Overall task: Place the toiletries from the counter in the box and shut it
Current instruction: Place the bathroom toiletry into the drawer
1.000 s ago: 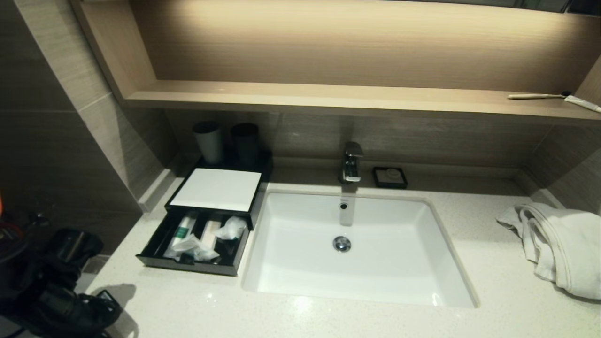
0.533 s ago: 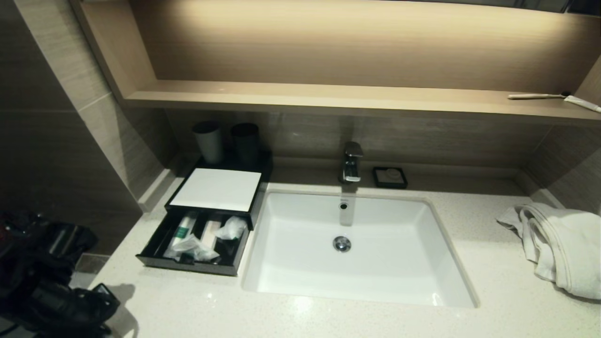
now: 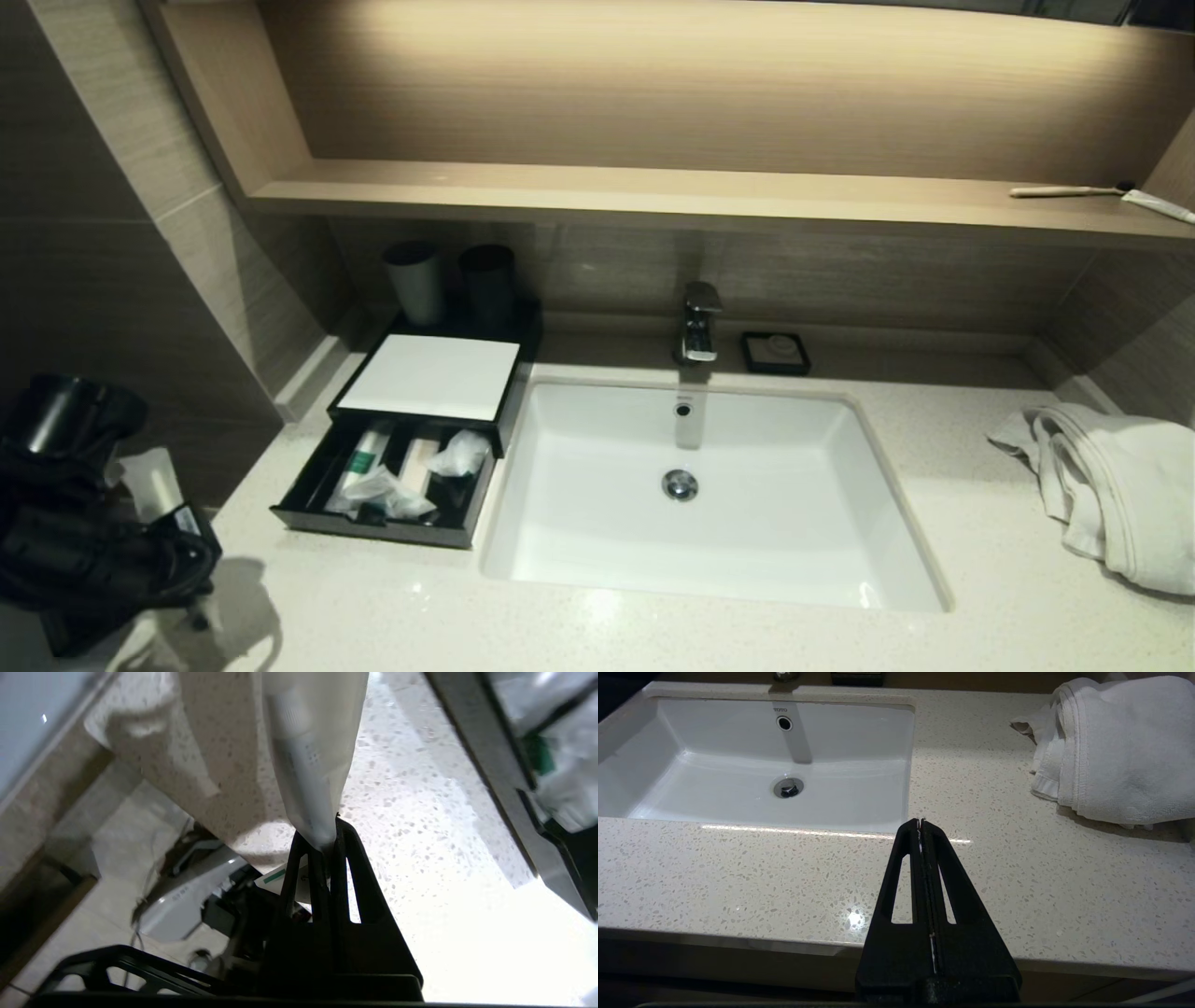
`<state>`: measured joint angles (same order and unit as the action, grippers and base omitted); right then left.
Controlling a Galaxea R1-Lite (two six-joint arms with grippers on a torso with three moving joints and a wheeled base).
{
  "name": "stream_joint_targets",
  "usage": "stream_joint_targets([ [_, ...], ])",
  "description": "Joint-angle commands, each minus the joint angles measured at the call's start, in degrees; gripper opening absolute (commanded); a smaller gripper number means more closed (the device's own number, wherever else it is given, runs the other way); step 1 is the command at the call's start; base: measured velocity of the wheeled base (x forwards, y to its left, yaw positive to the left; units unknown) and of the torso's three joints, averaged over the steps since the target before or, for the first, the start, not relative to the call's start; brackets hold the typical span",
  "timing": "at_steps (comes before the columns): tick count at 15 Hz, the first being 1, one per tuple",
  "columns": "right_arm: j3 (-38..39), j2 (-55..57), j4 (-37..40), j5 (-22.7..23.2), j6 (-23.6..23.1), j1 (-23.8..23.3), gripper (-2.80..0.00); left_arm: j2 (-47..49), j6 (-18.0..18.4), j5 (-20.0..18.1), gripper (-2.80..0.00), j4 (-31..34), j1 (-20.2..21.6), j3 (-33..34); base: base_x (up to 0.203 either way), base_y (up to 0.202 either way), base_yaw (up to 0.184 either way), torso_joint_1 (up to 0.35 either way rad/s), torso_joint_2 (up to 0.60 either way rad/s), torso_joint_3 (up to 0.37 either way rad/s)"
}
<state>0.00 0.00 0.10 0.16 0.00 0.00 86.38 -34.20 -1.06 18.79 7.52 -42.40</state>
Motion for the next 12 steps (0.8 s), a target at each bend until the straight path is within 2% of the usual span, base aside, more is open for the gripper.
stream_joint_targets([
  [1,0.00,0.00,-0.01,0.02,0.00,0.00,-2.80,-2.79,5.53,-0.76,-2.80,2.32,-0.05,-3.61,0.000,0.000,0.000,0.000,0.00,0.000],
  [5,0.00,0.00,-0.01,0.02,0.00,0.00,-2.80,-2.99,20.24,-4.41,-2.80,9.49,-0.13,-9.76,0.000,0.000,0.000,0.000,0.00,0.000],
  [8,0.00,0.00,-0.01,0.02,0.00,0.00,-2.80,-1.96,28.32,-6.07,-2.80,13.22,-0.17,-11.53,0.000,0.000,0.000,0.000,0.00,0.000],
  [12,0.00,0.00,-0.01,0.02,0.00,0.00,-2.80,-1.04,35.95,-6.78,-2.80,19.66,-3.15,-13.88,0.000,0.000,0.000,0.000,0.00,0.000],
])
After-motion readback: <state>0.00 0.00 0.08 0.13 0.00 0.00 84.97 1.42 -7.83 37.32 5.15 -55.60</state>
